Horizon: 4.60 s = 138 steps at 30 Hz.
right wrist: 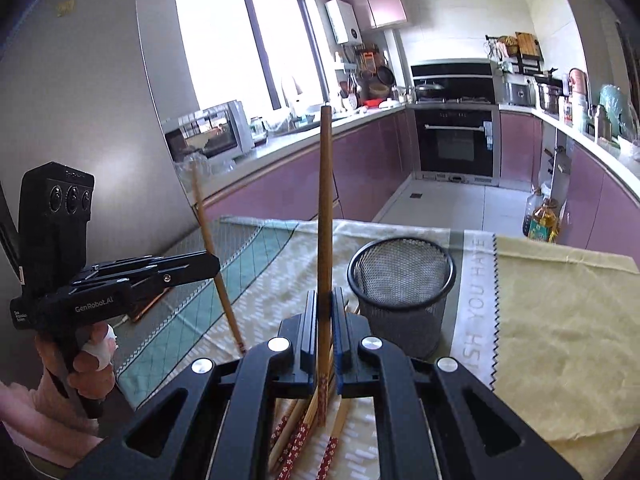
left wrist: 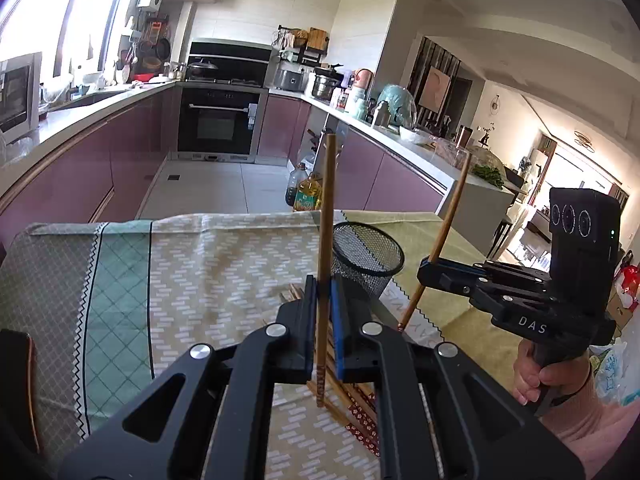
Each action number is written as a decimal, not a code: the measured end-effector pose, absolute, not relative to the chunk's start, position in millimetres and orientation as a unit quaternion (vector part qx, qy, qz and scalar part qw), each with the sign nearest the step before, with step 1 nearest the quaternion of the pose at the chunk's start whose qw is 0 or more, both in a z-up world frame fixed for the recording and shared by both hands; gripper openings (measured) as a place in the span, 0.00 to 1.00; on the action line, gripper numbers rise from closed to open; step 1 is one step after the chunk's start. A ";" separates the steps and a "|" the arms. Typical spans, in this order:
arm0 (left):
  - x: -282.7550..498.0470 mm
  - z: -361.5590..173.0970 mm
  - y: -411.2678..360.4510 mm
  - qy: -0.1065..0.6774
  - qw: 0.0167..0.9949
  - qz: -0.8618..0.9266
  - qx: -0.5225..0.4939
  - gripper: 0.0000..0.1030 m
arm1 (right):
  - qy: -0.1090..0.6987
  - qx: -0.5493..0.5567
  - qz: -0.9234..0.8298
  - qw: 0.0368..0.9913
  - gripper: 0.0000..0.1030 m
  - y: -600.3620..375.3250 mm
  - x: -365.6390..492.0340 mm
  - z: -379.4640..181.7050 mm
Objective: Organize utensils
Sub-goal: 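Lift the held chopstick upright with the right tool while the left tool carries its chopstick over the cup, then lower the chopstick into the mesh cup and open the right tool while the left tool releases its chopstick, then reach the right tool to another chopstick and close it while the left tool grasps one too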
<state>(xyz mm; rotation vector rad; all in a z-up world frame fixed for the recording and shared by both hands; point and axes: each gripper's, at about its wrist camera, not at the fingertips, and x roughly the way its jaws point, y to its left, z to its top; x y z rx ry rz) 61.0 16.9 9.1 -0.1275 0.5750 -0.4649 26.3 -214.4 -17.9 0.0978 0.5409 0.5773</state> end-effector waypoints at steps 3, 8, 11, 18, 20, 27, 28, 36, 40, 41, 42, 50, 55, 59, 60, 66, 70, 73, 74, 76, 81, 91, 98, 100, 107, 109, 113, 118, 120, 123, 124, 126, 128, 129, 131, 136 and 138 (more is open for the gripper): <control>59.5 22.8 14.6 0.263 0.933 -0.236 -0.066 0.07 | 0.248 0.051 0.284 0.925 0.06 -217.4 28.1 -6.5; 62.5 45.6 7.2 0.236 0.938 -0.244 -0.068 0.07 | 0.226 0.047 0.278 0.933 0.06 -222.7 35.5 13.9; 69.6 60.3 2.1 0.224 0.939 -0.251 -0.070 0.07 | 0.214 0.049 0.275 0.936 0.06 -226.6 40.7 26.0; 85.8 98.5 -11.6 0.198 0.942 -0.263 -0.070 0.07 | 0.188 0.051 0.259 0.946 0.06 -240.8 56.6 47.5; 90.2 105.8 -18.8 0.192 0.944 -0.259 -0.062 0.07 | 0.181 0.048 0.252 0.949 0.06 -243.9 61.8 51.0; 110.5 105.1 -45.2 0.203 0.946 -0.250 -0.042 0.07 | 0.192 0.046 0.237 0.951 0.06 -247.8 82.7 43.3; 113.9 101.3 -48.4 0.210 0.945 -0.248 -0.039 0.07 | 0.199 0.046 0.235 0.950 0.06 -247.3 85.6 39.7; 143.8 59.9 -72.2 0.277 0.926 -0.255 -0.017 0.07 | 0.277 0.033 0.241 0.930 0.06 -233.9 109.4 3.6; 154.1 40.1 -82.9 0.303 0.919 -0.254 0.000 0.07 | 0.316 0.025 0.242 0.917 0.06 -226.6 119.8 -8.8; 157.4 36.9 -84.6 0.308 0.917 -0.254 0.002 0.07 | 0.323 0.024 0.242 0.914 0.06 -225.8 122.4 -11.8; 157.5 33.8 -82.0 0.308 0.917 -0.254 0.002 0.07 | 0.330 0.024 0.243 0.912 0.06 -224.8 125.6 -14.6; 170.7 24.3 -80.3 0.318 0.915 -0.247 -0.001 0.08 | 0.350 0.033 0.237 0.906 0.07 -223.9 138.6 -24.1; 172.5 22.8 -81.6 0.320 0.917 -0.239 -0.005 0.08 | 0.345 0.042 0.235 0.908 0.08 -224.1 140.3 -23.0; 170.5 20.3 -78.0 0.317 0.919 -0.235 -0.008 0.11 | 0.332 0.046 0.233 0.913 0.17 -227.7 134.3 -19.8; 169.1 19.9 -75.6 0.316 0.920 -0.233 -0.011 0.12 | 0.329 0.046 0.231 0.915 0.20 -229.1 131.8 -18.2; 150.3 23.1 -57.4 0.291 0.932 -0.216 -0.019 0.33 | 0.302 0.043 0.229 0.924 0.28 -233.5 110.7 -8.2; 126.6 26.7 -40.9 0.261 0.944 -0.202 -0.015 0.48 | 0.275 0.039 0.246 0.929 0.38 -236.0 84.5 0.0; 110.1 22.5 -28.0 0.253 0.948 -0.190 -0.009 0.56 | 0.266 0.028 0.265 0.926 0.44 -232.9 62.6 -0.6; 105.4 19.2 -23.8 0.256 0.949 -0.185 -0.006 0.56 | 0.266 0.022 0.272 0.925 0.45 -230.8 55.4 -3.8; 98.5 8.7 -18.2 0.268 0.947 -0.176 0.000 0.56 | 0.274 0.016 0.278 0.920 0.46 -226.8 47.2 -11.3; 89.8 -27.2 -11.0 0.319 0.932 -0.171 0.008 0.56 | 0.318 0.010 0.283 0.905 0.46 -213.6 38.6 -44.4; 79.6 -87.1 -10.2 0.394 0.902 -0.174 0.003 0.51 | 0.378 0.023 0.260 0.888 0.46 -207.9 38.3 -91.4; 76.7 -95.0 -11.9 0.411 0.895 -0.175 0.000 0.49 | 0.387 0.017 0.252 0.887 0.46 -201.8 35.6 -101.6; 77.2 -96.5 -13.8 0.416 0.892 -0.177 0.001 0.48 | 0.389 0.009 0.248 0.887 0.46 -197.9 36.0 -103.7; 78.9 -104.2 -20.3 0.431 0.885 -0.178 0.010 0.43 | 0.395 -0.006 0.235 0.888 0.43 -192.4 38.5 -110.2; 79.6 -107.0 -21.9 0.436 0.882 -0.177 0.013 0.41 | 0.400 -0.007 0.233 0.886 0.41 -192.1 40.2 -113.3; 80.6 -110.1 -25.8 0.440 0.880 -0.176 0.018 0.41 | 0.405 -0.007 0.231 0.885 0.38 -190.7 41.4 -117.6; 83.3 -111.2 -30.9 0.441 0.880 -0.172 0.031 0.32 | 0.413 -0.015 0.227 0.882 0.32 -185.8 44.4 -121.2; 84.6 -111.0 -30.2 0.443 0.879 -0.175 0.030 0.20 | 0.417 -0.017 0.229 0.880 0.31 -184.9 44.7 -123.2; 86.5 -109.7 -24.4 0.444 0.877 -0.178 0.025 0.14 | 0.419 -0.019 0.227 0.879 0.23 -186.4 45.5 -123.6; 86.8 -109.5 -22.1 0.445 0.877 -0.180 0.024 0.14 | 0.420 -0.018 0.227 0.878 0.22 -187.4 45.8 -123.3; 87.5 -109.2 -18.6 0.446 0.876 -0.181 0.021 0.12 | 0.422 -0.017 0.226 0.878 0.21 -188.2 46.5 -123.4; 88.3 -109.1 -16.2 0.447 0.876 -0.183 0.019 0.11 | 0.424 -0.019 0.224 0.877 0.21 -187.6 47.5 -123.3; 88.6 -109.4 -15.4 0.447 0.875 -0.182 0.018 0.13 | 0.424 -0.022 0.222 0.877 0.21 -186.0 48.0 -123.2; 87.9 -110.6 -14.6 0.447 0.877 -0.175 0.021 0.17 | 0.424 -0.029 0.220 0.878 0.21 -182.5 49.4 -123.5; 87.0 -111.8 -15.9 0.446 0.879 -0.170 0.021 0.17 | 0.424 -0.029 0.219 0.878 0.18 -179.3 53.7 -123.1; 87.5 -112.1 -15.3 0.445 0.879 -0.167 0.018 0.14 | 0.426 -0.020 0.222 0.877 0.12 -181.5 54.2 -123.4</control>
